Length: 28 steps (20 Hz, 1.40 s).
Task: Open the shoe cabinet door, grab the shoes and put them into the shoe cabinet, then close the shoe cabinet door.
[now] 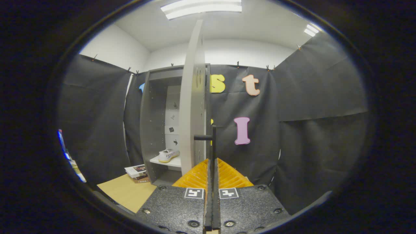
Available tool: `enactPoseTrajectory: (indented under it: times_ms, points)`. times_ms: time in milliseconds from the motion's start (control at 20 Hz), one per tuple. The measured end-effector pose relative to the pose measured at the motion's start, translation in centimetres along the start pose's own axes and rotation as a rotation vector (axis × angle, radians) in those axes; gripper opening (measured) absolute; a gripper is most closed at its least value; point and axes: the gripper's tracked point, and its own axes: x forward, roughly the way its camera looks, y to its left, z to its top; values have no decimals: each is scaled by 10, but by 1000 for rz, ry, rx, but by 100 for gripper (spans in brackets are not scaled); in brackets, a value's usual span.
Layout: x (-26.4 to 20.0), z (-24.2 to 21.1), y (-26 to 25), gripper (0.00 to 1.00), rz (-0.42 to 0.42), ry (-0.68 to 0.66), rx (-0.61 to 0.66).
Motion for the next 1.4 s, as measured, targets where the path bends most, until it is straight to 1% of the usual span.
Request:
enactPoseTrajectory:
  times_ms: [50, 100, 150, 200, 350, 400, 600, 700, 1000, 1150, 1400]
  points:
    - [-12, -2, 12, 4, 10, -8, -5]
    - [-23, -1, 24, 30, 23, -20, -10]
    - [-32, -2, 30, 45, 24, -27, -21]
    - [-41, -5, 36, 70, 21, -34, -29]
    - [-58, -13, 66, 96, 53, -55, -9]
    - [-61, -17, 77, 100, 71, -59, 4]
    - [-59, -43, 124, 100, 169, -64, 9]
    - [-49, -64, 138, 100, 179, -50, 16]
    - [-7, -131, 193, 100, 225, -7, -24]
    - [15, -180, 220, 100, 246, 66, -18]
    - [66, -282, 245, 100, 225, 238, -31]
